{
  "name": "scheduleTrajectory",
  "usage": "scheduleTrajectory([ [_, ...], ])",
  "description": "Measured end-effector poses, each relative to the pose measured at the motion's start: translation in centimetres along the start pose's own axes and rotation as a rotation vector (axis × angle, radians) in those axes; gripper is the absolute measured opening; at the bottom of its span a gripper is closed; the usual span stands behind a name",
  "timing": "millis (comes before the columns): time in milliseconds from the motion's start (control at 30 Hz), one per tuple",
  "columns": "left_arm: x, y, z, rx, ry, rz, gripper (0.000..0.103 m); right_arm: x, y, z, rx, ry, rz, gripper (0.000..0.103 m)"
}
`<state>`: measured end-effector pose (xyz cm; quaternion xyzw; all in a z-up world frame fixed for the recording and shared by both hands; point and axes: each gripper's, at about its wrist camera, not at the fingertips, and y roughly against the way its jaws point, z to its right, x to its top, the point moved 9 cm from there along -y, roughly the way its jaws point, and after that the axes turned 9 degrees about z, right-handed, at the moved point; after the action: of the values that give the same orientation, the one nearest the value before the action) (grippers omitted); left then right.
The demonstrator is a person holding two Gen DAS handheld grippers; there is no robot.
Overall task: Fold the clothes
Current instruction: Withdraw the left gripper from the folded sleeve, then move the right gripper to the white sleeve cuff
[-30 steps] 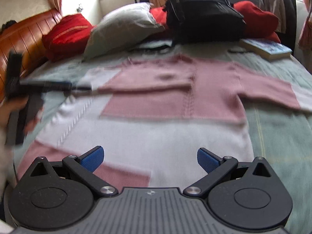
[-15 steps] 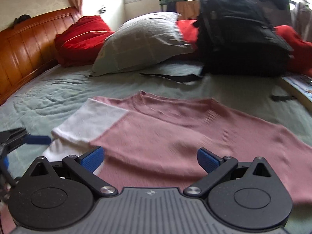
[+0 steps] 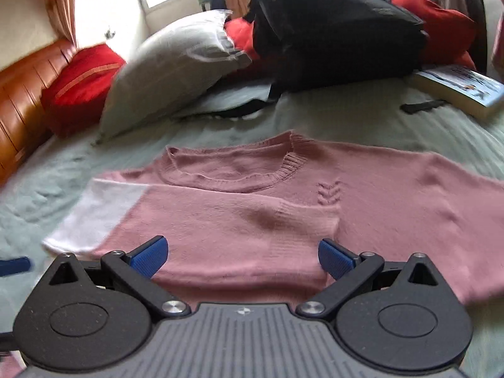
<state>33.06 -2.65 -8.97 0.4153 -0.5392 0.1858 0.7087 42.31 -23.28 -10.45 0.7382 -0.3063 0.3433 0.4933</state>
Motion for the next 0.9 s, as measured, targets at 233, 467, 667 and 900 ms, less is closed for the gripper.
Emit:
scheduleTrajectory([
  [233,0.2,0.4,2.4,-0.035,-0.068,0.008,0.102,-6.2,4.7,-0.2,-0.051,0.037,-0.072,0.103],
  [467,0.3,1.2,4.4,-0.065,-0.136,0.024,0.102,-9.2,11.1,-0.6,-0.126,0.031,-0.011,0.103],
  [667,0.1,2.4,5.8,-0.067,-0.185,0.03,0.102,-13.3,13.1,-3.2,-0.162,0.167,-0.064,0.103],
  [900,-0.7,4.2,6.5,-0.069,-0.245,0.035,0.102,-15.2,14.3,-11.2,-0.071,0.4,0.01,0.103],
])
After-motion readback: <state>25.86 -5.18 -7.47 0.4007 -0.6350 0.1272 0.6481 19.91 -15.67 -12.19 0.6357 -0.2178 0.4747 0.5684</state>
